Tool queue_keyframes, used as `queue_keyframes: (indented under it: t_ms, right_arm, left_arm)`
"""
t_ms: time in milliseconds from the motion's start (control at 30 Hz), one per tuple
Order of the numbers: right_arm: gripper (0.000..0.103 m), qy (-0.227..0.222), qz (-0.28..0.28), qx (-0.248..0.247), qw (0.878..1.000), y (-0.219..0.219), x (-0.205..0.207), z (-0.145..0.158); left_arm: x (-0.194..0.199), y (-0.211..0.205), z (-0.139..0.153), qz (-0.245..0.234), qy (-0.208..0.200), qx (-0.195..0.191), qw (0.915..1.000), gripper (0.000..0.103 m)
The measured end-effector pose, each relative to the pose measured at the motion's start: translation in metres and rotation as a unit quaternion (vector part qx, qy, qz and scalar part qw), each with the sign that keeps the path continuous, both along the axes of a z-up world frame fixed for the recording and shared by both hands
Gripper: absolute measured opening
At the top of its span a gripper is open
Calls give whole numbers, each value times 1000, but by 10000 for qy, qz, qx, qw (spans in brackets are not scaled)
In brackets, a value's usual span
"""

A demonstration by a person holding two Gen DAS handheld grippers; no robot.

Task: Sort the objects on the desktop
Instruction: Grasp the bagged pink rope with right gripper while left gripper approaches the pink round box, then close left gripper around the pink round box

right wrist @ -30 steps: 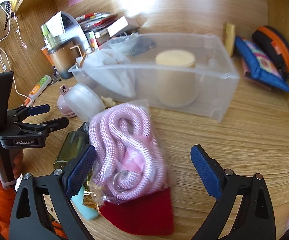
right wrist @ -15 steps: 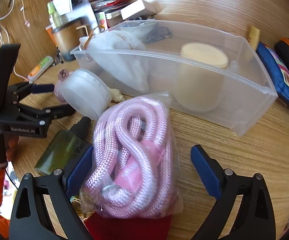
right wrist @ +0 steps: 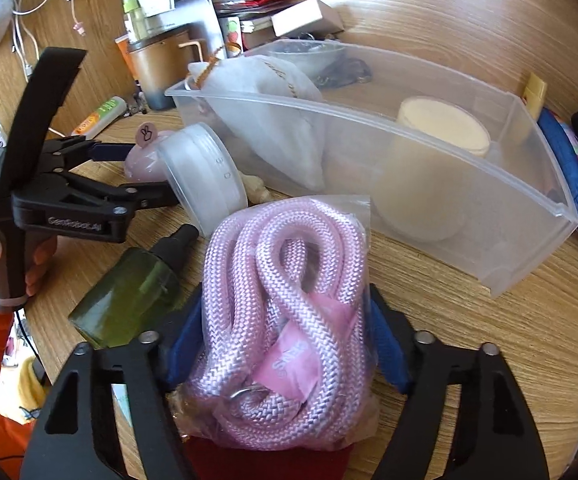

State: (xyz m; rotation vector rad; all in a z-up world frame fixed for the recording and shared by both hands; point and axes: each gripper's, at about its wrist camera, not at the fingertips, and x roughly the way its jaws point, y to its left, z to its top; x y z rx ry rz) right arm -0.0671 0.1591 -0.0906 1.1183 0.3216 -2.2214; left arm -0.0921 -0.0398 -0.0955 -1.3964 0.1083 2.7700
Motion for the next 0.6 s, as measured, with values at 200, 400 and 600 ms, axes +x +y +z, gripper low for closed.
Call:
queue_keyframes:
  t_ms: [200,400,600]
  right_arm:
    - [60,-50,30,-105,9999,0,-2,0]
    - [57,-172,-72,-247,9995,7,-5,4]
    - [56,-41,-199,-282,9994,15,-3,12]
  left_arm:
    - [-2,3,0,-74,57,-44,9999,94]
    - [-2,0,0,-106,51,146,9998,81]
    - [0,-2,1,-62,81,255,9996,70]
